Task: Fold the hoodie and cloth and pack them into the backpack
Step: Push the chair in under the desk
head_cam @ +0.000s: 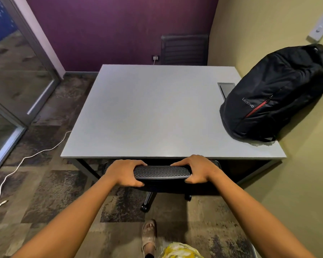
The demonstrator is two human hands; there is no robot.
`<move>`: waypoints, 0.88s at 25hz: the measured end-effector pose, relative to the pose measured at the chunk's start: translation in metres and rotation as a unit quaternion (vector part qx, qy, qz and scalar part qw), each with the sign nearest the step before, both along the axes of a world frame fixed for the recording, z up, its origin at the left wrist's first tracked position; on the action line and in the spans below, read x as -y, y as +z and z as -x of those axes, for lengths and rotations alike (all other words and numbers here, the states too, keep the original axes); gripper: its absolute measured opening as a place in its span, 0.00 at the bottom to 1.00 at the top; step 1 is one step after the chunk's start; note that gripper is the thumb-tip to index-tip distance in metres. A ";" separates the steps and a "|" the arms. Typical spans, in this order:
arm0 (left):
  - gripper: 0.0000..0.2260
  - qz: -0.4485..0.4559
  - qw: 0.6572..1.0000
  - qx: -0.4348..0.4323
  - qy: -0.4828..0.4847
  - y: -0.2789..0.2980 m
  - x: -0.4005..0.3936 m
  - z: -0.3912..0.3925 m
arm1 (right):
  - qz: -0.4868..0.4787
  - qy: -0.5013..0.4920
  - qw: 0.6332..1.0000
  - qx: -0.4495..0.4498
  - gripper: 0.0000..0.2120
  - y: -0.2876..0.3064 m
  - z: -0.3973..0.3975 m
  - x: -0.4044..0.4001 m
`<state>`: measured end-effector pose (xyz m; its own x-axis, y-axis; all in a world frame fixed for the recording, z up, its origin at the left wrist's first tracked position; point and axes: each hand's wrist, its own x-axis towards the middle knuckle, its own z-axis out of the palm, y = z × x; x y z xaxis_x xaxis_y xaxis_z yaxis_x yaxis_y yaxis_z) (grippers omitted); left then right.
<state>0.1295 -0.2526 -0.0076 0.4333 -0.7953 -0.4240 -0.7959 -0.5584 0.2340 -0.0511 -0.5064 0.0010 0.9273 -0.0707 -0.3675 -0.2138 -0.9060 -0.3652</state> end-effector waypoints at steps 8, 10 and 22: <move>0.33 -0.025 0.998 -0.044 -0.034 -0.001 0.027 -0.027 | 0.011 -0.013 1.000 0.007 0.36 0.004 -0.007 0.020; 0.33 -0.031 0.996 -0.072 -0.042 0.000 0.027 -0.033 | 0.013 -0.009 1.000 0.007 0.35 0.003 -0.009 0.020; 0.33 0.018 0.981 -0.192 -0.025 0.007 0.040 -0.044 | -0.078 -0.076 0.972 -0.209 0.50 0.016 -0.039 0.018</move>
